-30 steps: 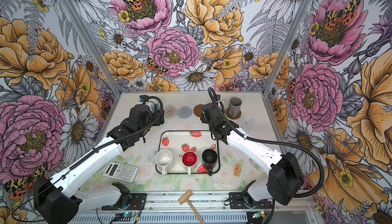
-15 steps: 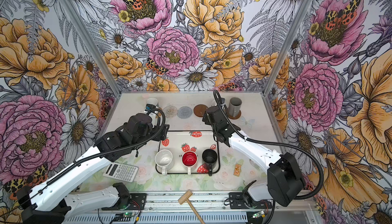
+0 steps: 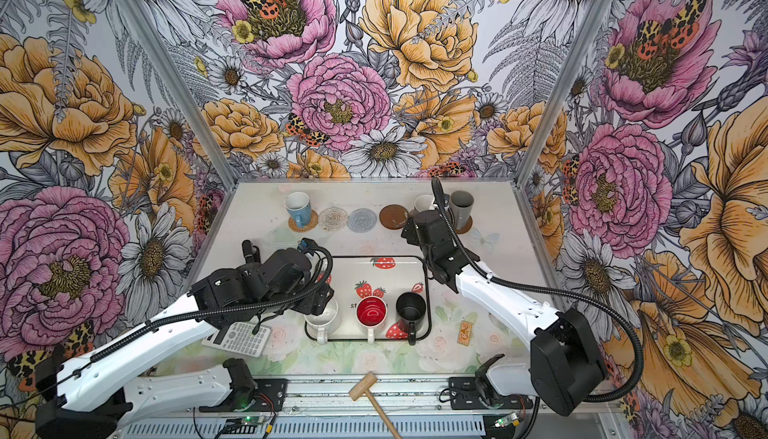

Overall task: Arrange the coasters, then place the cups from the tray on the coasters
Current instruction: 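Move the left gripper over the speckled white mug on the tray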

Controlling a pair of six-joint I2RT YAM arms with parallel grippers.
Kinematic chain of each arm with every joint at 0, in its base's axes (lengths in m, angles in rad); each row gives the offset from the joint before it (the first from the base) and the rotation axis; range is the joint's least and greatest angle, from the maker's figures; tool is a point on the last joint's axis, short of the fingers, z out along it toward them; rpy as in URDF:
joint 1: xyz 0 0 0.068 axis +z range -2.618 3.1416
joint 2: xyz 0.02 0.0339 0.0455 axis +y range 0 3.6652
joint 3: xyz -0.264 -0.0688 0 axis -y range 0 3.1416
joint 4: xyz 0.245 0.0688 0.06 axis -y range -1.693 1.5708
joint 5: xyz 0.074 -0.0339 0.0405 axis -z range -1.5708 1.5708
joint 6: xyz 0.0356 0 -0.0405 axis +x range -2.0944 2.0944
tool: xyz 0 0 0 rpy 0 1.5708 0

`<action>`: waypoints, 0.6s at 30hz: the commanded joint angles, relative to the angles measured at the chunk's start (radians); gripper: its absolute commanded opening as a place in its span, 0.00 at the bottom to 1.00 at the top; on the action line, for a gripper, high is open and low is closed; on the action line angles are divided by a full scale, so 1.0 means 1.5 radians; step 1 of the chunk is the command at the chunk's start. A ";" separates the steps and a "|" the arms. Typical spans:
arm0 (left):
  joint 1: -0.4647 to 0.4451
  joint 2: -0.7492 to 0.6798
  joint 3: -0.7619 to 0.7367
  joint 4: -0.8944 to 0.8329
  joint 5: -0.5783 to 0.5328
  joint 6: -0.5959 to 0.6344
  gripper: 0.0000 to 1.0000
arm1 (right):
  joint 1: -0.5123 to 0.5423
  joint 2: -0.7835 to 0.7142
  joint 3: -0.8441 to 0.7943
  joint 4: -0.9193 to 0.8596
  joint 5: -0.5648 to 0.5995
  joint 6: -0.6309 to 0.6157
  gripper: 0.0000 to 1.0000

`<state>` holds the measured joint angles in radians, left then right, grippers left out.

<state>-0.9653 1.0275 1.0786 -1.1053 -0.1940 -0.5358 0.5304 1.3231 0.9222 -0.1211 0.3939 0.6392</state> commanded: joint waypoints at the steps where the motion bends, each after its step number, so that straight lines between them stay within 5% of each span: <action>1: -0.023 -0.020 -0.033 -0.041 0.037 -0.072 0.81 | -0.005 -0.016 -0.005 0.025 -0.013 0.009 0.86; 18: -0.153 -0.062 -0.156 -0.040 0.037 -0.250 0.76 | -0.009 -0.007 -0.011 0.050 -0.038 0.014 0.85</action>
<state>-1.1839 0.9619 0.8738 -1.1633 -0.1394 -0.8356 0.5220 1.3228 0.9169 -0.0761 0.3454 0.6476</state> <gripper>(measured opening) 0.761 0.854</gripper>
